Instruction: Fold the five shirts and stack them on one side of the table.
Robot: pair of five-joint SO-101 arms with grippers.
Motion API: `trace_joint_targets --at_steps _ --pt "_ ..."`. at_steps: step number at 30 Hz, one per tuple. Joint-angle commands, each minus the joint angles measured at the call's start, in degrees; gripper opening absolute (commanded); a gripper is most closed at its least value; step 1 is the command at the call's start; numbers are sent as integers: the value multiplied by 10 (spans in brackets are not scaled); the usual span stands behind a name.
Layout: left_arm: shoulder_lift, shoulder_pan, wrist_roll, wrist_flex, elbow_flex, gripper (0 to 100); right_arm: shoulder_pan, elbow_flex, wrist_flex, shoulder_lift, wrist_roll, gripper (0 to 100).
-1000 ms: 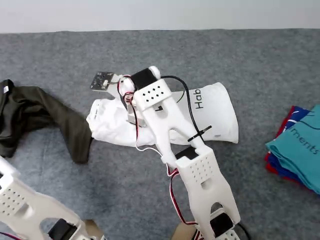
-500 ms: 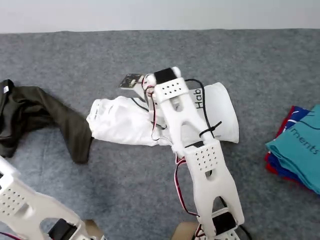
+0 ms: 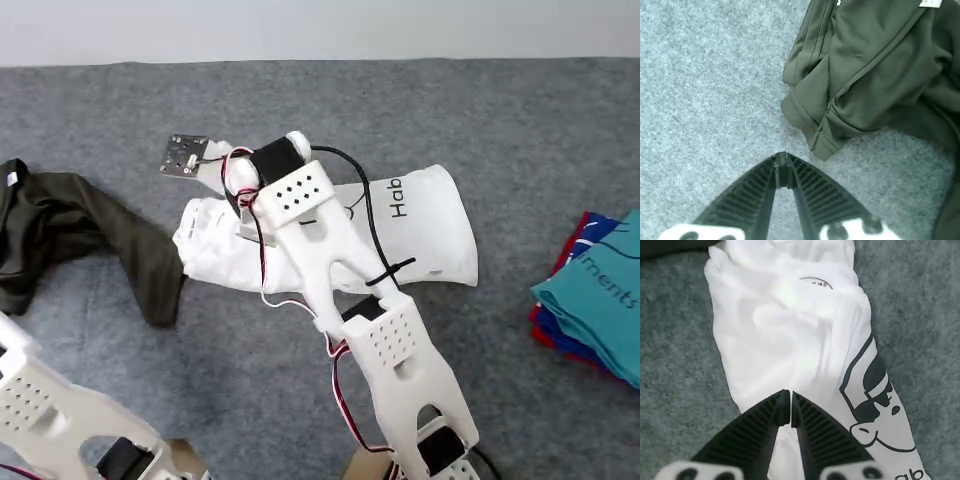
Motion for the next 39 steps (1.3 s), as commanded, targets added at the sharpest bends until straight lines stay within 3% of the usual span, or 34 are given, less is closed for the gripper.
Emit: trace_joint_targets --at_steps 1,10,16,23,28,39 --pt "-7 3 -4 5 -7 2 7 -8 -16 -3 8 9" --pt "-7 3 -4 5 -7 2 52 -45 -21 132 8 9" --pt "-7 8 -4 11 -20 2 50 -166 7 116 6 9" --pt "-7 60 -4 32 -91 2 73 -265 22 100 6 9" --pt "-7 140 -4 33 -109 2 141 -255 11 137 6 9" --pt "0 436 -4 30 -12 2 278 -256 -66 231 6 9"
